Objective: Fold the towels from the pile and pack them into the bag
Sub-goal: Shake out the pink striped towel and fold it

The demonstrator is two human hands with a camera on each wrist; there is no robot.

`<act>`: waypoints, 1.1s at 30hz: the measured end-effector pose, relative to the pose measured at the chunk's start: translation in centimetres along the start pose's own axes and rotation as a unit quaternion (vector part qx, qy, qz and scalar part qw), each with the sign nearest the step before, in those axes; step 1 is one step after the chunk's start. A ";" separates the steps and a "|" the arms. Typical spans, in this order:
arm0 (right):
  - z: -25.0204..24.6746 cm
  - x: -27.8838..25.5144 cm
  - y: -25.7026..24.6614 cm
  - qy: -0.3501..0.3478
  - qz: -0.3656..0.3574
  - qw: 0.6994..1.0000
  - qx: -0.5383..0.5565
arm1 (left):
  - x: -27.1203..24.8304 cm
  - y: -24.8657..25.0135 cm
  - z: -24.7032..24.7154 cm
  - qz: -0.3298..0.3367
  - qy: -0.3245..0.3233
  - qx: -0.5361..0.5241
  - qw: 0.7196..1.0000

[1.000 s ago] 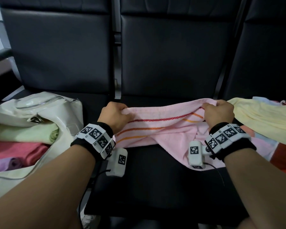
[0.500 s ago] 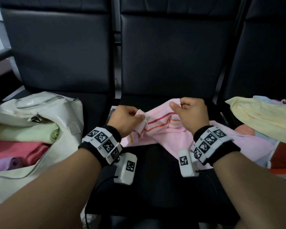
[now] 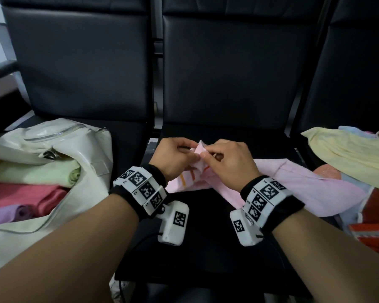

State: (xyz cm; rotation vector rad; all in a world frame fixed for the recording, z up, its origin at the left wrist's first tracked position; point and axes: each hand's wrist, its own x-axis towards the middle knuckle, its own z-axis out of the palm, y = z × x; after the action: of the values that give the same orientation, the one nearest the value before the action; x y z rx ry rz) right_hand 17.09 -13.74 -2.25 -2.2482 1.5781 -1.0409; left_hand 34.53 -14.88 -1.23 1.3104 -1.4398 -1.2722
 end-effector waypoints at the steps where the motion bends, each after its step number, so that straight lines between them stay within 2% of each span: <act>1: 0.0 -0.1 0.0 0.009 -0.005 1.000 0.002 | 0.1 0.0 0.0 -0.001 0.011 -0.008 1.000; 5: 0.1 -0.1 -0.1 0.040 -0.009 0.999 0.024 | 0.2 0.3 0.1 0.003 0.042 -0.025 0.999; 12: 0.1 -0.3 -0.6 0.049 -0.014 0.998 0.024 | -0.1 0.5 0.6 -0.016 0.069 -0.067 0.995; 28: 0.0 -0.6 -1.3 0.000 -0.036 0.998 -0.060 | -0.4 0.7 0.6 -0.049 0.101 -0.121 0.986; 33: -0.1 -0.8 -1.7 -0.004 -0.019 0.998 -0.060 | -0.4 0.7 0.7 -0.037 0.080 -0.112 0.990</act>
State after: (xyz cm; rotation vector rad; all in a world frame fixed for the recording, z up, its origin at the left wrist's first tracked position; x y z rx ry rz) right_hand 18.18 -12.31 -1.58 -2.3647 1.6427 -0.9704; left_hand 33.78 -14.39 -0.68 1.2905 -1.1122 -1.3039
